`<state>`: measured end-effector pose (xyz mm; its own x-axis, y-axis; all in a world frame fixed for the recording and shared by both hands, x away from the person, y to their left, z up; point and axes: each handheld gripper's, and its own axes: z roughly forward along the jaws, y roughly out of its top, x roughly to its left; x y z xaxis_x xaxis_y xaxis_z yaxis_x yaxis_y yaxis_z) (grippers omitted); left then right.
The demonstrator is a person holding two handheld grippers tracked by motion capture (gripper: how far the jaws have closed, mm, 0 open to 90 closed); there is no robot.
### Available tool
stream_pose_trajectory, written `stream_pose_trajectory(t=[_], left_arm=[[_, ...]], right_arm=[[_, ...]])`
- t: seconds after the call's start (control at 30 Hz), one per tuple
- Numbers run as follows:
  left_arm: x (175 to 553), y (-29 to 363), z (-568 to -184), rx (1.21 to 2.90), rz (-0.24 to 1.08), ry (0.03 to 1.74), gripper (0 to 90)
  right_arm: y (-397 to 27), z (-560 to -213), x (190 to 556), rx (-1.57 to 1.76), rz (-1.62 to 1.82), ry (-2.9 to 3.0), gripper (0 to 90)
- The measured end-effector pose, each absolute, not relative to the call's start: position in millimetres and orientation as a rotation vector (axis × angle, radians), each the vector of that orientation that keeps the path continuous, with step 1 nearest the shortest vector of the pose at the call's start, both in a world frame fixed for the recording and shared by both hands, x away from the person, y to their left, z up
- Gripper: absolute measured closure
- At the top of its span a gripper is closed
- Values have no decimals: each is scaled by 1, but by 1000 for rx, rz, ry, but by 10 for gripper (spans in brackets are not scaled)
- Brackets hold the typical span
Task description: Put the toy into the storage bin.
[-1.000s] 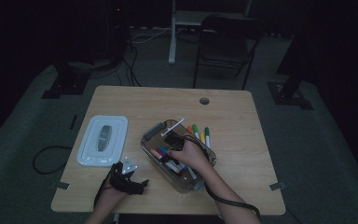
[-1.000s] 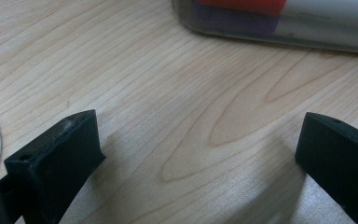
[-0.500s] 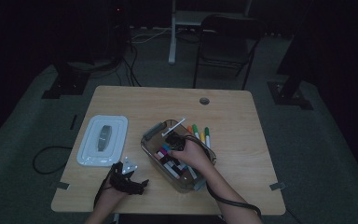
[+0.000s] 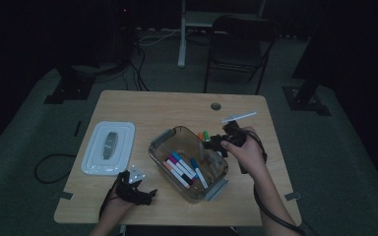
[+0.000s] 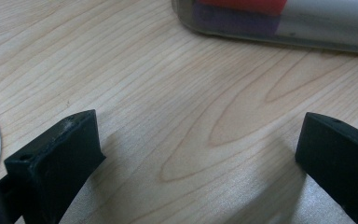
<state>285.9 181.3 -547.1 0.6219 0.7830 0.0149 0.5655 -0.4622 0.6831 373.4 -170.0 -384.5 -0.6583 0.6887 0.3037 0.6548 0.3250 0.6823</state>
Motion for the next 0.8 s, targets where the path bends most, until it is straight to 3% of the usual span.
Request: stream_pose_trajectory(t=[0.37,0.6,0.8], left_arm=[[286,181,-547,2198,433,1052,7],[286,181,-547,2197,433,1052,7],[286,181,-547,2197,433,1052,7]], right_arm=[[-231,-445,398,1590,1106,2357,555],[-226,-492,418,1700,1044,2343,630],[-209,-512,434,1734,975,2338,634]])
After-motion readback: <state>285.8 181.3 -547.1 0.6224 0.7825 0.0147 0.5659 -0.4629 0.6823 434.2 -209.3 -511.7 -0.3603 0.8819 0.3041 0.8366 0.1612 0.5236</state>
